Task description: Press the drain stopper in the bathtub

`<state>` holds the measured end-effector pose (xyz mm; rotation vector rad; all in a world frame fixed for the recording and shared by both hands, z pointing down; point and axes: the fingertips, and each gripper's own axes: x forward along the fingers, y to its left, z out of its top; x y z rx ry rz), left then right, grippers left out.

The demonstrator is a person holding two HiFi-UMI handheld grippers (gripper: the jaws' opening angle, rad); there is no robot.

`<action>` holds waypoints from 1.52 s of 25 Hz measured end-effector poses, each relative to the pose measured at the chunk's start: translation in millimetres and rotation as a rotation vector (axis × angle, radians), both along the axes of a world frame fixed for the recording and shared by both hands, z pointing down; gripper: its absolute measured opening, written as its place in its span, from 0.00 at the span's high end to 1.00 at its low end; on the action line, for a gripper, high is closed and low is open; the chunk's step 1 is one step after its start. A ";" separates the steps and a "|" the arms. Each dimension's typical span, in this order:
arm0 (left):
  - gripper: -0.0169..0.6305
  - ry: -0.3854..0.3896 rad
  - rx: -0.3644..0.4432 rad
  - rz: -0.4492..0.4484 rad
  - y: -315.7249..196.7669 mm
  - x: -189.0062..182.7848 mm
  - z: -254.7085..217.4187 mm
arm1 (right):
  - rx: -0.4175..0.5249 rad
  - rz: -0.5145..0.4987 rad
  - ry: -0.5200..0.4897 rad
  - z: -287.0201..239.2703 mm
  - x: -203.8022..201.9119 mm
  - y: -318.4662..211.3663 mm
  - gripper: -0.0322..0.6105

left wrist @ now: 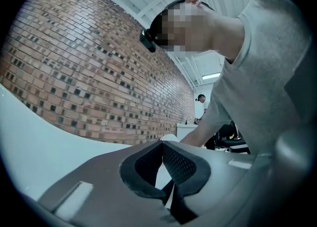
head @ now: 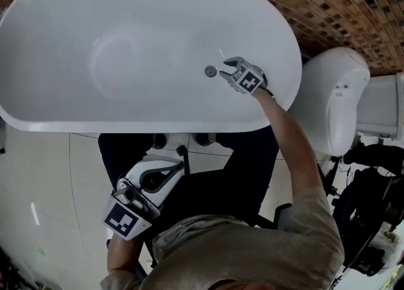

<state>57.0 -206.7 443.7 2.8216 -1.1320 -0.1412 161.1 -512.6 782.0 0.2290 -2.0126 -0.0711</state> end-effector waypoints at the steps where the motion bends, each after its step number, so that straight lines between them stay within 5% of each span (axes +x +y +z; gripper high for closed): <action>1: 0.97 -0.002 -0.005 0.000 -0.8 -0.5 1.0 | -0.022 -0.017 0.032 19.0 -1.5 -6.1 0.71; 8: 0.97 -0.002 -0.051 -0.016 -6.5 -11.4 13.2 | -0.109 -0.087 0.179 127.5 -7.0 -25.6 0.95; 17: 0.97 -0.028 -0.140 -0.060 -17.6 -26.1 47.9 | -0.070 -0.178 0.321 225.5 2.6 -36.0 0.95; 33: 0.97 -0.013 -0.211 -0.067 -29.6 -38.0 76.4 | -0.057 -0.124 0.289 262.0 -4.8 -56.0 0.95; 38: 0.97 -0.011 -0.142 -0.086 -31.9 -37.2 62.2 | -0.076 -0.091 0.346 243.3 11.0 -61.7 0.95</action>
